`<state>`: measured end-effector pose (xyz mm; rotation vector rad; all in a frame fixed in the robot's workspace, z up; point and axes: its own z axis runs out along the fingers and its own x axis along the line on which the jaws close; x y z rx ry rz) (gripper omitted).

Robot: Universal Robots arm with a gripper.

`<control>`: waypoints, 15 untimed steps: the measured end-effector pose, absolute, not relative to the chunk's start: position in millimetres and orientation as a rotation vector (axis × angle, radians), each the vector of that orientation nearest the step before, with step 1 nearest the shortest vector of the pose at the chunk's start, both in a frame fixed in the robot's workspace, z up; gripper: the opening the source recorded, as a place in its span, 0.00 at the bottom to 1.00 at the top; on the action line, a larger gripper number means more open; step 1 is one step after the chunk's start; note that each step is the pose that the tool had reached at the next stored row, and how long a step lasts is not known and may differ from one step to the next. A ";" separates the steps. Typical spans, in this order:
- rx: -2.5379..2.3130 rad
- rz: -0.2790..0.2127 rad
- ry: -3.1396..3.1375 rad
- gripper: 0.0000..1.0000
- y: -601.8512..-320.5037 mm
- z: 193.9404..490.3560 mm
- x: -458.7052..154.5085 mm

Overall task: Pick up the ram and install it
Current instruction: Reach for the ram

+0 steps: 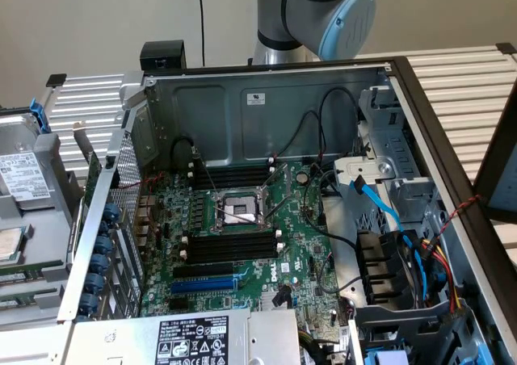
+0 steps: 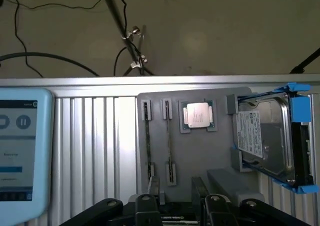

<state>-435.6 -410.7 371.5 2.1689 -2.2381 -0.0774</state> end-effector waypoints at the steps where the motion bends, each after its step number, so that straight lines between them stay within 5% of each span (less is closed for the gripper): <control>1: 2.174 -0.069 -2.239 0.39 -410.7 371.4 -436.2; 5: 2.201 -0.020 -2.254 0.39 -410.7 371.0 -438.3; 15: 2.212 -0.019 -2.244 0.39 -410.7 367.7 -447.2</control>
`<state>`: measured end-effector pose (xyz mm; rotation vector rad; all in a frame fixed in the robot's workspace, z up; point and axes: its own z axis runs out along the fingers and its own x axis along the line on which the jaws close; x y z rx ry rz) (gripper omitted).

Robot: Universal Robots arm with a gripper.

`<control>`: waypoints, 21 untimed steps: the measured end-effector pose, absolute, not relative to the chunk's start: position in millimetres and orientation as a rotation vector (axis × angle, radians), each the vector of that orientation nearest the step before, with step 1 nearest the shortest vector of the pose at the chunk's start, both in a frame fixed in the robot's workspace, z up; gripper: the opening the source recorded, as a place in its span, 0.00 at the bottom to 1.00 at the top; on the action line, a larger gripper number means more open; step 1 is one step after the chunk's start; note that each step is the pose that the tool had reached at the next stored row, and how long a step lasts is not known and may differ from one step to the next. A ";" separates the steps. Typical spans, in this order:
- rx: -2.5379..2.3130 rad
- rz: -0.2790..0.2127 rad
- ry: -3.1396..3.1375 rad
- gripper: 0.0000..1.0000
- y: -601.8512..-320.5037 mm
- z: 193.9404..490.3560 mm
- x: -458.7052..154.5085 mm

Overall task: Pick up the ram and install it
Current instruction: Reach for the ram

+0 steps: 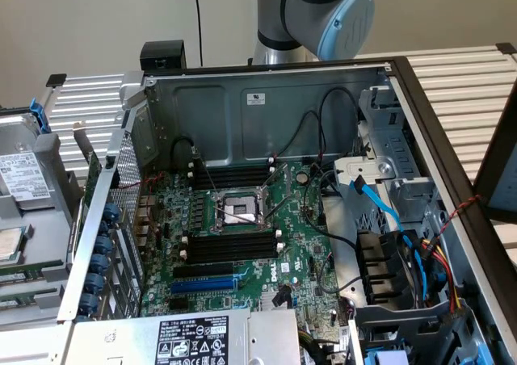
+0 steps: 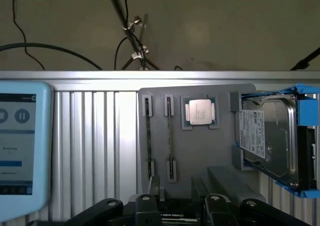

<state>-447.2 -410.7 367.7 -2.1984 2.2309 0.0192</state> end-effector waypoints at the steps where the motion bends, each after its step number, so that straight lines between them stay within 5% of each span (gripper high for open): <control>1: -2.199 0.019 2.231 0.39 -410.7 367.7 -447.2; 21: -2.244 0.019 2.187 0.39 -410.5 367.6 -452.2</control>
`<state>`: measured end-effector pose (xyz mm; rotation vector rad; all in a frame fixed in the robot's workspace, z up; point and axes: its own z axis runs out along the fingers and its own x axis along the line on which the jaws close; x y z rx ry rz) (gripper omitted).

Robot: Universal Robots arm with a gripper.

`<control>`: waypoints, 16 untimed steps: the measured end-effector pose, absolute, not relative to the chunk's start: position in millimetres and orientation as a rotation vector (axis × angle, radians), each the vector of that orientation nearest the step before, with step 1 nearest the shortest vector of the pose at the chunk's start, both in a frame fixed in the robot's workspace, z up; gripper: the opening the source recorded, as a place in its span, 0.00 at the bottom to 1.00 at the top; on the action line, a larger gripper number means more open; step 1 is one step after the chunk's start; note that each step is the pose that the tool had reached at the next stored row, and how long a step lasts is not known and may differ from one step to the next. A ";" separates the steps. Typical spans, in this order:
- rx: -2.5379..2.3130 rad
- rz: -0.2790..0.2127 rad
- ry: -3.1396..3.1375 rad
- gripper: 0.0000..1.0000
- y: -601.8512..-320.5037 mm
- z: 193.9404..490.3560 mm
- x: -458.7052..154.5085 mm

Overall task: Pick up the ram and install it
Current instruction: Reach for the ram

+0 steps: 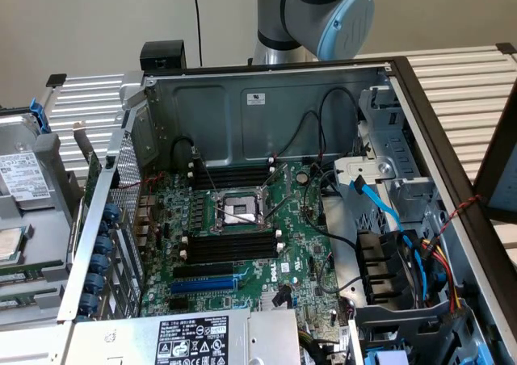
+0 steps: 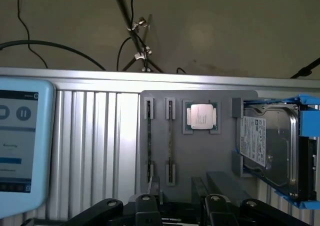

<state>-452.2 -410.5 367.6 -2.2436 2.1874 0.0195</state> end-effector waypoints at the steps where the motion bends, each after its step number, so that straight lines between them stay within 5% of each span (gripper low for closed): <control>1: -2.244 0.019 2.187 0.39 -410.5 367.5 -452.2; 16: -2.244 0.019 2.187 0.39 -413.0 356.4 -454.2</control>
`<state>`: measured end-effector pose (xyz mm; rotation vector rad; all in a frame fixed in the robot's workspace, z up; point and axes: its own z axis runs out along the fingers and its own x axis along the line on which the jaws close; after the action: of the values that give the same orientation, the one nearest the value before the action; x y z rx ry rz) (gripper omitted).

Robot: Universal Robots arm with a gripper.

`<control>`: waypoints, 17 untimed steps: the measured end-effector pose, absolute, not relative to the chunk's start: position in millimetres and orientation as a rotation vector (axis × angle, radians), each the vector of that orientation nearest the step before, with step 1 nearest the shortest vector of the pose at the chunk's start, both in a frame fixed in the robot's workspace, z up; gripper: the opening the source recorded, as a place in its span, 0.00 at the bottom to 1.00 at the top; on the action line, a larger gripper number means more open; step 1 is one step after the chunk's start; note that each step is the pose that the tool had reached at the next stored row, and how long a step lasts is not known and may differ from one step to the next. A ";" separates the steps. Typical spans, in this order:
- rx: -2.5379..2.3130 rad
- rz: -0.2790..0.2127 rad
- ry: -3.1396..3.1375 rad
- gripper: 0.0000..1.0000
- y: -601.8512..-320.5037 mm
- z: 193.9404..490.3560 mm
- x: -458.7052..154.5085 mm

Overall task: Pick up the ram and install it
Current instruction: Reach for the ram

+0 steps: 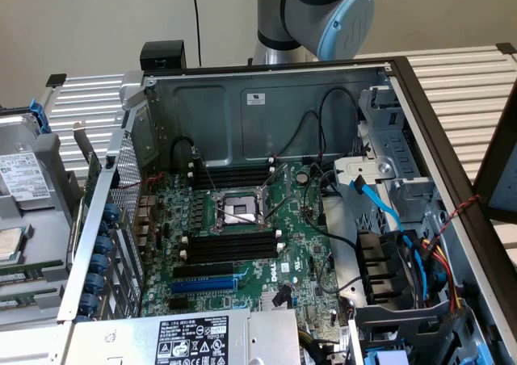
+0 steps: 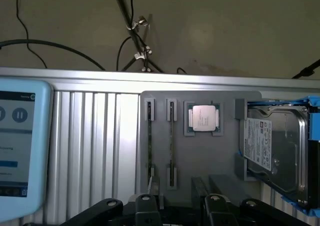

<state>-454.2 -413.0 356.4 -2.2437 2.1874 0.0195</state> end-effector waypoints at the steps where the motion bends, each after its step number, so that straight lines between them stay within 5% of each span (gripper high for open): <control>1: -2.244 0.019 2.187 0.39 -414.0 355.9 -454.3; 17: -2.244 0.019 2.187 0.39 -420.3 336.5 -454.6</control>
<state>-454.6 -420.3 336.5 -2.2436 2.1873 0.0194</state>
